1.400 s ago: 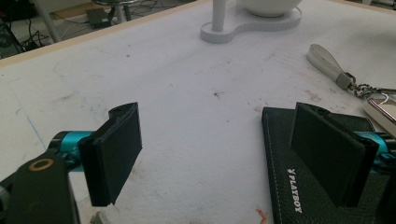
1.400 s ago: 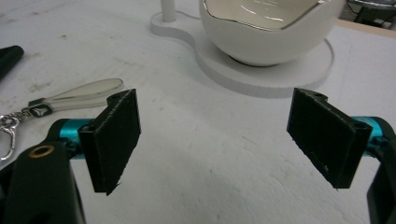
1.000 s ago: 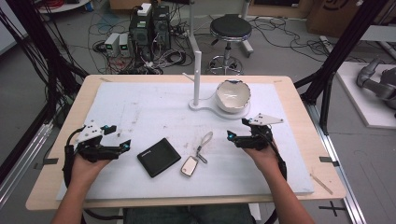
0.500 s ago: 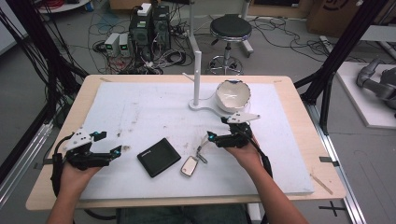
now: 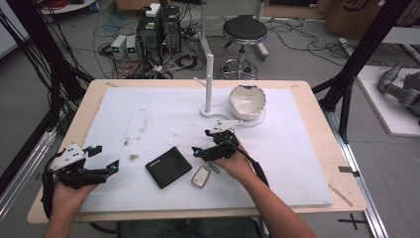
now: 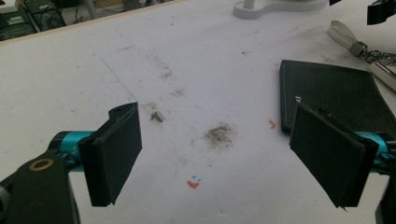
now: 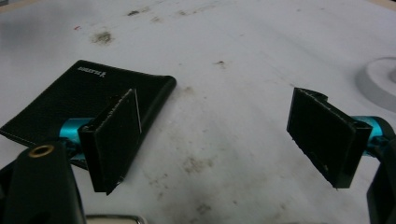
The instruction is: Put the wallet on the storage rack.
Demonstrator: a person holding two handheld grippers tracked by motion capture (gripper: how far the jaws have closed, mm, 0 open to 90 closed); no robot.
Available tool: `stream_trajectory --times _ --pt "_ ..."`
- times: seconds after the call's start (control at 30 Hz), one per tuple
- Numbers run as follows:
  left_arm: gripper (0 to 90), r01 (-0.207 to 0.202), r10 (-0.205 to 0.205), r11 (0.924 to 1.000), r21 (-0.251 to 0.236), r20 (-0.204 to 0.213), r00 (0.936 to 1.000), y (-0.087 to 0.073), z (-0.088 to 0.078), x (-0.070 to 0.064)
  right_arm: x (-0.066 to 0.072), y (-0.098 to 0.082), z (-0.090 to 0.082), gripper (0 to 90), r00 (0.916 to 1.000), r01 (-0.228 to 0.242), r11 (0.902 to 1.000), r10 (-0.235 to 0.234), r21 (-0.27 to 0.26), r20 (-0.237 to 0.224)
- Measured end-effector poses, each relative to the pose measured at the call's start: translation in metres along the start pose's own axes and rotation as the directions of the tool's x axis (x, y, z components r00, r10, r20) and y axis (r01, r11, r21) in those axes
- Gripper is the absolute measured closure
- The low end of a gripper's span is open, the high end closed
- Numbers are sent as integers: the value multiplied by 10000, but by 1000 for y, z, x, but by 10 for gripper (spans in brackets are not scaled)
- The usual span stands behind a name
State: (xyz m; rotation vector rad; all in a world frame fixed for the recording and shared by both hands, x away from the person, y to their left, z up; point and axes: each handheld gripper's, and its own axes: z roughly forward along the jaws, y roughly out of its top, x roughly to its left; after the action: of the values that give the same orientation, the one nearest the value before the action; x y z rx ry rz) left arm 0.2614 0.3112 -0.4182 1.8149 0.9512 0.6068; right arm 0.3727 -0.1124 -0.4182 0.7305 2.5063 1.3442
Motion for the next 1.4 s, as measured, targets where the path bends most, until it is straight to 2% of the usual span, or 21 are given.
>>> stream_trajectory --times 0.2,0.4,0.5,0.53,0.57,0.6,0.67,0.73,0.77,0.8,0.97,1.13,1.23,1.4 --pt "169 13 -12 10000 48 -165 9999 -4 -9 0 11 5 23 176 9986 247 9981 -220 561 -489" --pt "169 47 -45 10000 80 -312 9995 -8 -16 -1 19 6 38 177 9955 306 9942 -211 1028 -925" --pt "169 58 -54 9999 107 -434 9990 -10 -22 -1 22 7 48 206 9917 317 9864 -109 1613 -1279" --pt "169 58 -54 9999 107 -434 9990 -10 -22 -1 22 7 48 206 9917 317 9864 -109 1613 -1279" --pt "169 89 -84 9999 91 -477 9988 -11 -24 -1 22 7 52 264 9900 454 9821 -198 1826 -1397" --pt "169 78 -73 9999 95 -508 9987 -12 -26 -1 23 7 54 265 9894 419 9791 -130 1991 -1443" --pt "169 103 -99 9999 84 -537 9985 -13 -27 0 22 7 56 294 9876 353 9769 -18 2107 -1571" --pt "169 115 -109 9999 100 -562 9984 -13 -28 0 20 7 56 378 9817 267 9743 166 2239 -1895" --pt "169 115 -109 9999 100 -562 9984 -13 -28 0 20 7 56 378 9817 267 9743 166 2239 -1895" --pt "169 117 -110 9999 123 -560 9984 -13 -27 0 21 7 55 435 9778 245 9732 242 2287 -2079" --pt "169 39 -30 9998 171 -502 9987 -12 -25 -2 20 7 55 548 9647 -12 9674 678 2532 -2544" --pt "169 15 -5 9998 208 -475 9989 -12 -24 -2 18 7 55 651 9552 -303 9622 1076 2706 -2756" --pt "169 -48 59 9997 253 -453 9990 -11 -22 -3 19 8 53 755 9546 -306 9618 1089 2722 -2774" --pt "169 -46 58 9996 269 -435 9990 -10 -20 -3 22 11 49 829 9630 9 9642 707 2653 -2601"
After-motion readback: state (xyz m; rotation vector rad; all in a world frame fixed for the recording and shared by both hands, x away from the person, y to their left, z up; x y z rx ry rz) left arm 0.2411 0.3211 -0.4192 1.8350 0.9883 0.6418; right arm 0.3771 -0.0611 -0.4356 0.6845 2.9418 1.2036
